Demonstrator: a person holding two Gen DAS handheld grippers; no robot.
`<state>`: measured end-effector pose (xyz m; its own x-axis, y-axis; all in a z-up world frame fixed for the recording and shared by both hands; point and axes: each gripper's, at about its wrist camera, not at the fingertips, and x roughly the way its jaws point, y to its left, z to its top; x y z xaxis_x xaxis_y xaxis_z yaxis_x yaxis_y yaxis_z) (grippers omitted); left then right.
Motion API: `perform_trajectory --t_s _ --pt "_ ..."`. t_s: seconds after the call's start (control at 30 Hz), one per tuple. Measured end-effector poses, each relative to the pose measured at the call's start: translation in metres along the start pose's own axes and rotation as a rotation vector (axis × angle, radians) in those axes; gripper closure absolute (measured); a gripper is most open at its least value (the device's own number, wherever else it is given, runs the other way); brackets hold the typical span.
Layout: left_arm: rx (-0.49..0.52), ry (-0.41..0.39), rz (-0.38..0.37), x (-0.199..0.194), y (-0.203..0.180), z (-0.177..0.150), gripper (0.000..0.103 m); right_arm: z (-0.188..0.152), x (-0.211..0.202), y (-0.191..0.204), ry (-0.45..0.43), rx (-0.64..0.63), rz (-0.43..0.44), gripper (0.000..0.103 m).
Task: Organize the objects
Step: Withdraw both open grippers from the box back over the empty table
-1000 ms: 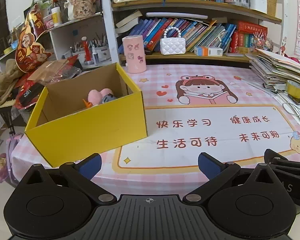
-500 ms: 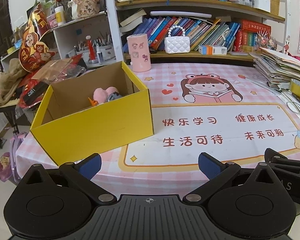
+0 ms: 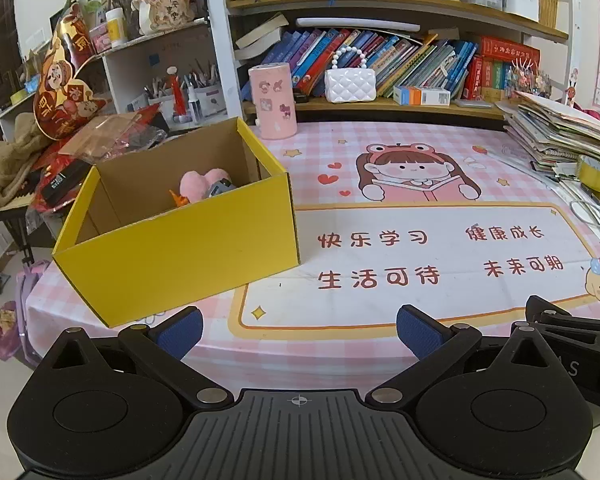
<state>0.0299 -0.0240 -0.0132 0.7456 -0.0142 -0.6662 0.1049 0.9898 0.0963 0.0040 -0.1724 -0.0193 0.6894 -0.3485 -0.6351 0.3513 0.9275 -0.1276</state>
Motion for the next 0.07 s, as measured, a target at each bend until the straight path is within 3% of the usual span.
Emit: perform_trajectory --t_s 0.07 --pt "-0.002 0.008 0.0 0.0016 -0.001 0.0009 0.0 0.0 0.0007 -0.0009 0.003 0.0 0.002 0.0"
